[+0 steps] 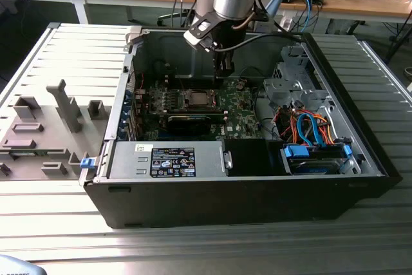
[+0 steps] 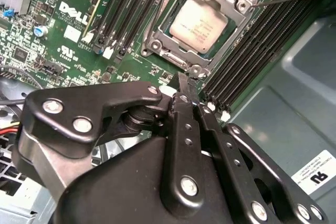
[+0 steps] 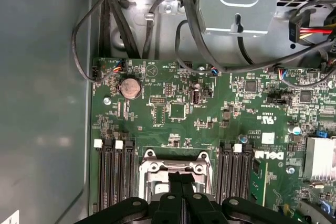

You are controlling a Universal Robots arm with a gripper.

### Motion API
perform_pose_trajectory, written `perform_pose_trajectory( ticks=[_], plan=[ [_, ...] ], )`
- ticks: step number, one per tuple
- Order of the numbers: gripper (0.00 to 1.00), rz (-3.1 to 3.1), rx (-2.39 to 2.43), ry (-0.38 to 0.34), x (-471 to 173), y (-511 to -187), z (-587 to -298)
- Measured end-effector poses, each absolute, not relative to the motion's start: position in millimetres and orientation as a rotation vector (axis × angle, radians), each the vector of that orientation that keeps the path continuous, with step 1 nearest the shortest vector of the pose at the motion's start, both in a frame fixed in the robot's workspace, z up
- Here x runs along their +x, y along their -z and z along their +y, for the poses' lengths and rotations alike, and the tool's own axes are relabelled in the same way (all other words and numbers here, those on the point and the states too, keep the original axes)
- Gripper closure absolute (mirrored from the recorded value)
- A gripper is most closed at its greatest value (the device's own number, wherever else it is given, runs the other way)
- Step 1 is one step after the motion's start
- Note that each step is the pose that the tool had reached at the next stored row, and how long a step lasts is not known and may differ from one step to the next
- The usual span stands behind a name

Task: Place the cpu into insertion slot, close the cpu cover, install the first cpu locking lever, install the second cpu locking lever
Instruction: 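Close the cpu cover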

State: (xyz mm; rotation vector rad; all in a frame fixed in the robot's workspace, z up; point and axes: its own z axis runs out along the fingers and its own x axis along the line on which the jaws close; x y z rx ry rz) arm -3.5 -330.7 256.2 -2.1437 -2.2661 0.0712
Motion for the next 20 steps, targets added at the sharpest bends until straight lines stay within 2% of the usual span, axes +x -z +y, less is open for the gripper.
perform_pose_trajectory(
  ticks=[20],
  plan=[
    [0.89,-2.266,-2.144,-0.071,-20,-254,-331]
  ],
)
